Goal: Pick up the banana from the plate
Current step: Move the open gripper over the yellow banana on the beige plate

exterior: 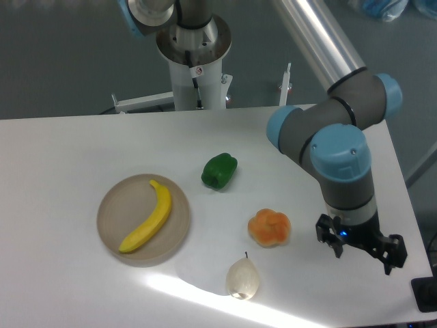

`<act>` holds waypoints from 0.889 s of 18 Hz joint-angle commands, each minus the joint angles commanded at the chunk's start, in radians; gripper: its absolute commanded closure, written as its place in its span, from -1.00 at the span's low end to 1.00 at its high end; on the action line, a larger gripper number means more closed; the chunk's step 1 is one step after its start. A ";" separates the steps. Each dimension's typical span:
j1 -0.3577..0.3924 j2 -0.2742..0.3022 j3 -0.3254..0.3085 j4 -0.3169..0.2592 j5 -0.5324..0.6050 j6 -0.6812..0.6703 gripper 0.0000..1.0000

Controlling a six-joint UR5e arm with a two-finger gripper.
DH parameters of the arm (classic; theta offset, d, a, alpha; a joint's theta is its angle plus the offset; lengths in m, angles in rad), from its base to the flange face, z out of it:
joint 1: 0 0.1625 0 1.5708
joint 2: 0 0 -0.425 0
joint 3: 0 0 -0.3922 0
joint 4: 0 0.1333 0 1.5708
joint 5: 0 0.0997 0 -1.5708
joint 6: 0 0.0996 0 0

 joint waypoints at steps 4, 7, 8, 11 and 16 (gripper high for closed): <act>0.008 0.123 -0.103 -0.116 -0.089 -0.103 -1.00; -0.003 0.184 -0.198 -0.125 -0.141 -0.169 -1.00; -0.008 0.192 -0.221 -0.120 -0.159 -0.199 -1.00; -0.055 0.213 -0.268 -0.115 -0.204 -0.319 -1.00; -0.178 0.229 -0.443 0.044 -0.215 -0.456 -1.00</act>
